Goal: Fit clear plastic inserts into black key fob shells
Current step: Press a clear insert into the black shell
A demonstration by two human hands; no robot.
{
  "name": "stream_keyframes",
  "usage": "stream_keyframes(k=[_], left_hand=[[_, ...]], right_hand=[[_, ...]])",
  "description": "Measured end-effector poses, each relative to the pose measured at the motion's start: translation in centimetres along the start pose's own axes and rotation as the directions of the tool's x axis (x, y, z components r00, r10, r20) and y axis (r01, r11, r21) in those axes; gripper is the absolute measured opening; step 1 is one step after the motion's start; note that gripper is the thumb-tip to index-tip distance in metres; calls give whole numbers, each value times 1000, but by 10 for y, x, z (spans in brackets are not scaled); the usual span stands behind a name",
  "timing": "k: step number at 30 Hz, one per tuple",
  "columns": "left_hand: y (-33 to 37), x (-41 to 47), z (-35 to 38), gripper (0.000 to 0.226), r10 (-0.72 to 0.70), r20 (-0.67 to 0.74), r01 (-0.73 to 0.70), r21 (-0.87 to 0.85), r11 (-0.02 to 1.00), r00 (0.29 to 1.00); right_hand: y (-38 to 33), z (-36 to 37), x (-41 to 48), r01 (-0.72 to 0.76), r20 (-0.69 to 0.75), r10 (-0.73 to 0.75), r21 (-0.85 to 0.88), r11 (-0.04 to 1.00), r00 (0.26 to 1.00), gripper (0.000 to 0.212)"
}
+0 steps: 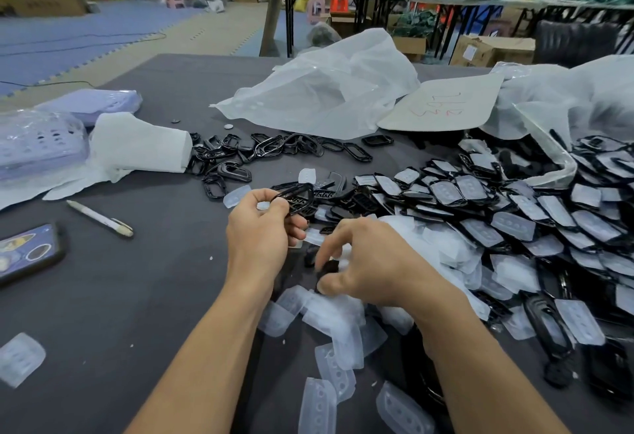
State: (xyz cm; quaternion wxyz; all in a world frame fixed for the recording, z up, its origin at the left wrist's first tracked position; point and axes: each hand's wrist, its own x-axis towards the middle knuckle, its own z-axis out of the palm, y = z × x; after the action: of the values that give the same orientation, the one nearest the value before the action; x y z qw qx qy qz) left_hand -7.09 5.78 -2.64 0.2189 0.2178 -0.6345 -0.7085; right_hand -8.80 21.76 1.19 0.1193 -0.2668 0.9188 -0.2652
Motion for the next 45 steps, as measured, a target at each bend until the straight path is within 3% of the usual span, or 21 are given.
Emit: stream_keyframes(k=[2,4,8,14,21,29,39,45], left_hand=[[1,-1,1,14,-9,-7,9,6,1000,1000],[2,-2,2,14,-18,-17,18,24,1000,1000],[5,-6,1,22,-28,-9,29,86,996,1000],[13,-11,6,24,-121,81,127,-75,989,989],[16,-15,8,31,-138,164,164,-157,974,977],[16,-15,8,29,-74,168,98,-139,985,983],[16,-18,7,33,-11,234,40,-120,992,972],[17,-18,5,46,-4,319,61,-169,984,948]], right_hand=[[0,2,0,19,-53,-13,111,994,998,13],[-1,3,0,24,-178,40,341,940,983,14],[3,0,3,116,-357,256,755,645,898,13],[3,-2,6,163,-285,323,920,356,902,19],[4,0,8,159,-217,341,969,191,914,17],[6,3,9,221,-322,344,928,301,882,7],[11,10,9,261,-574,286,687,678,768,15],[11,12,10,221,-608,312,642,734,730,13]])
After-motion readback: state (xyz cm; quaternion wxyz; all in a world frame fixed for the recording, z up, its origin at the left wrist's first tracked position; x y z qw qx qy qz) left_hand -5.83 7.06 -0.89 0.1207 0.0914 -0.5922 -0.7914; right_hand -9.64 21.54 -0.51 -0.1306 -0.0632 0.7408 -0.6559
